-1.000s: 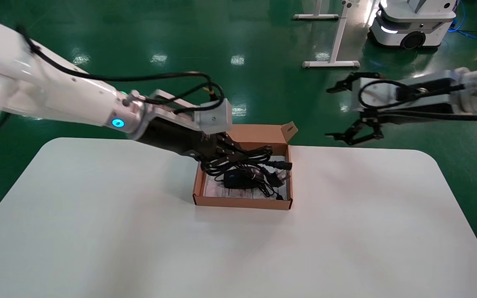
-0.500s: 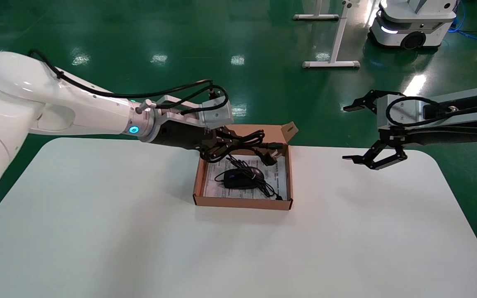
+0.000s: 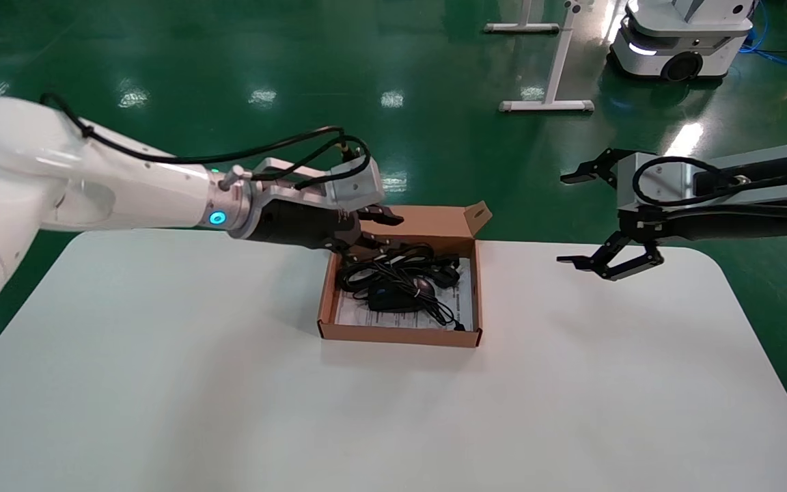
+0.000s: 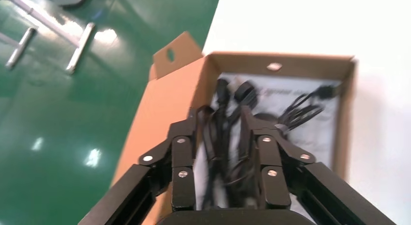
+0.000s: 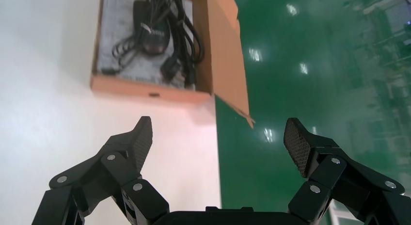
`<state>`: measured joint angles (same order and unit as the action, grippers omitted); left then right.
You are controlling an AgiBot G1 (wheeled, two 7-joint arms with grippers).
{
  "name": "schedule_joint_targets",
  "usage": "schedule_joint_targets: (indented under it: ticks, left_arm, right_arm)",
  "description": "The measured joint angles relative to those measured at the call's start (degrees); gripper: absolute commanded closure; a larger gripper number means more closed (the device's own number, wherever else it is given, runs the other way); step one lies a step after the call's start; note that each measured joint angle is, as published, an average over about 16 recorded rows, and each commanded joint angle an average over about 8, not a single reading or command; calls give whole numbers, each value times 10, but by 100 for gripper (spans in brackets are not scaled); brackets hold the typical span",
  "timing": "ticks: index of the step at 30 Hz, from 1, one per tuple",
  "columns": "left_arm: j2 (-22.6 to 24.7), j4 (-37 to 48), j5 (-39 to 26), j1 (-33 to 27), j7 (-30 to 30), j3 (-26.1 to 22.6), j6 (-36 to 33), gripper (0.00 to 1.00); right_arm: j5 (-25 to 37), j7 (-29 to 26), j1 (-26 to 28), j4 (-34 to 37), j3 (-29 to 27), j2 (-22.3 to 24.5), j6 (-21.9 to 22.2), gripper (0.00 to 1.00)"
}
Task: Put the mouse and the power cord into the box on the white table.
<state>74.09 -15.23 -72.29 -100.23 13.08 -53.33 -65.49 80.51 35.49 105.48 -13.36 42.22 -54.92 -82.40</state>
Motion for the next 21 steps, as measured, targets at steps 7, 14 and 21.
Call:
schedule_joint_targets:
  ticks: [7,14,21]
  left_arm:
    - [-46,-68,36,46,-28,44,-23,0]
    - [-95,-142,74,94,-58,91,-49,0]
    - [-145,-216,113,143,-88,138,-75,0]
  right_arm:
    - [-43,-51,-49,-67,-29,22,-4,0]
    - [-91,-108,-103,-141,-61,47,-8,0]
    - [-139,-166,-158,-216,-94,71,-12,0]
